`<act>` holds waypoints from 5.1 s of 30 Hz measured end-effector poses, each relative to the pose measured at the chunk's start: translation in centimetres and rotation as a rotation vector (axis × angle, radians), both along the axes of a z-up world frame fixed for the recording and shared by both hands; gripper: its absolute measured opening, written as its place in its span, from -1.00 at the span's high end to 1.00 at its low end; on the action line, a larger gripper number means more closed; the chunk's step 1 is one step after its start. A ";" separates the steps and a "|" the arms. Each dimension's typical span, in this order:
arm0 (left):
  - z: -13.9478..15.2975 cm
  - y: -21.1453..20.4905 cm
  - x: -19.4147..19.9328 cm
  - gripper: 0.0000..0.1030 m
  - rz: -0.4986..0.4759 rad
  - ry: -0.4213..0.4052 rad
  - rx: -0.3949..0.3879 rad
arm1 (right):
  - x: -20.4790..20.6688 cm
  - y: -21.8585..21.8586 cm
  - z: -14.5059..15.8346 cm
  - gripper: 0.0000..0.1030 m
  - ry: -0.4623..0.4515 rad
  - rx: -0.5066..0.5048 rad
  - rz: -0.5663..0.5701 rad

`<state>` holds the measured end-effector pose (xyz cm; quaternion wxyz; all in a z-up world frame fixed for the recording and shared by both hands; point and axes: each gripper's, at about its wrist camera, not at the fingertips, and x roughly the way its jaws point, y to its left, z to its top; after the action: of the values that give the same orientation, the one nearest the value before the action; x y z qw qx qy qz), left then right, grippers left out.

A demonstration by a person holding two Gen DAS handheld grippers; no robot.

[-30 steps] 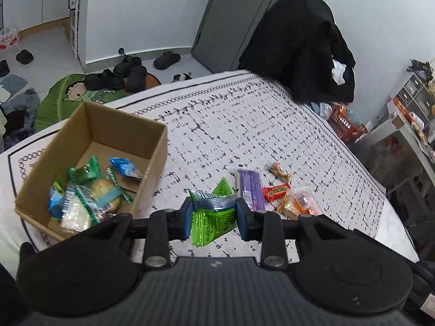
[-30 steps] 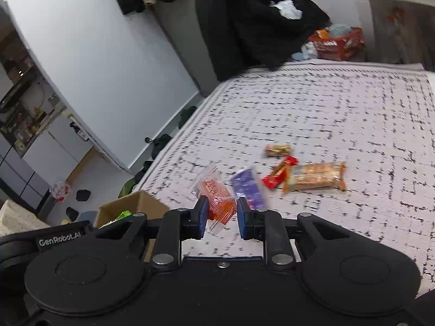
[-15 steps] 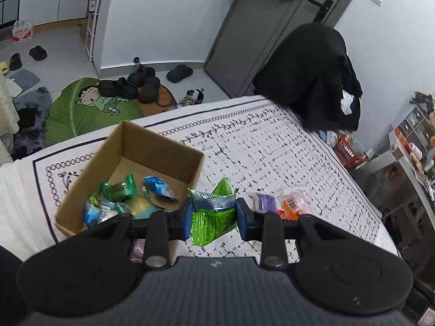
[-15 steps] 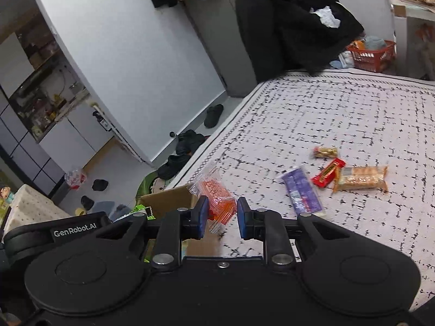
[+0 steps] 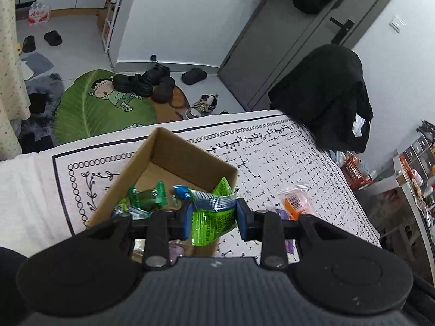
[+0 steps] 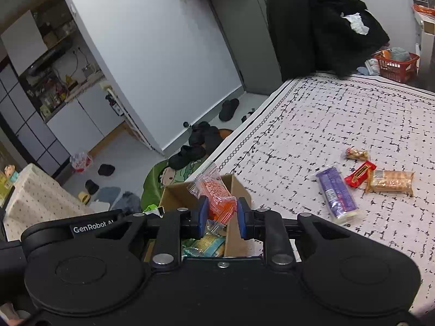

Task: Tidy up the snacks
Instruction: 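Carry both packs over the cardboard box and open both tools, then withdraw both tools from the box toward the remaining snacks, then grasp the purple bar pack with the left tool while the right tool grasps the cracker pack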

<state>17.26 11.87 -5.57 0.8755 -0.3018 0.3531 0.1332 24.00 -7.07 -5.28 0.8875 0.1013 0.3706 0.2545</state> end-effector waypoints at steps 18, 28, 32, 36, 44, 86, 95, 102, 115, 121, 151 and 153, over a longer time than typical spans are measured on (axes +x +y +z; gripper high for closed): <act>-4.3 5.3 -0.2 0.38 0.025 0.054 -0.118 | -0.3 4.9 -2.1 0.55 0.042 -0.100 0.024; -5.7 6.6 -0.1 0.16 0.041 0.094 -0.185 | -0.5 6.3 -2.6 0.42 0.036 -0.142 0.041; -5.5 6.8 -0.1 -0.12 0.063 0.112 -0.176 | -0.5 5.9 -2.4 0.33 0.037 -0.133 0.030; -5.0 6.7 -0.3 -0.21 0.062 0.116 -0.160 | -0.6 5.3 -2.2 0.23 0.038 -0.132 0.018; -3.6 5.9 -0.7 -0.40 0.061 0.127 -0.109 | -0.8 2.8 -1.3 -0.02 -0.001 -0.128 -0.007; -0.1 -8.3 0.6 -1.00 -0.126 0.051 0.106 | 2.3 -14.0 -4.3 -1.00 0.009 0.036 -0.168; -1.7 -11.4 3.0 -1.00 -0.174 0.085 0.133 | 4.6 -16.9 -7.5 -0.99 0.090 0.086 -0.244; -3.3 -13.7 5.3 -1.00 -0.193 0.094 0.134 | 6.2 -19.1 -8.9 -0.97 0.110 0.150 -0.321; -7.1 -16.4 10.6 -0.97 -0.187 0.170 0.171 | 11.2 -20.3 -13.0 -0.85 0.236 0.158 -0.320; -8.7 -17.5 12.7 -0.93 -0.207 0.181 0.168 | 13.1 -20.5 -13.9 -0.67 0.241 0.124 -0.308; -15.9 -20.9 18.4 -0.09 -0.254 0.303 0.229 | 16.4 -20.8 -16.8 -0.07 0.337 0.164 -0.275; -15.6 -20.5 18.2 0.20 -0.242 0.303 0.224 | 16.2 -20.2 -16.8 -0.04 0.350 0.164 -0.241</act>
<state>35.44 -8.65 -21.19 0.8501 -0.1349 0.4972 0.1093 40.25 -27.30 -22.11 0.8225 0.2590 0.4822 0.1547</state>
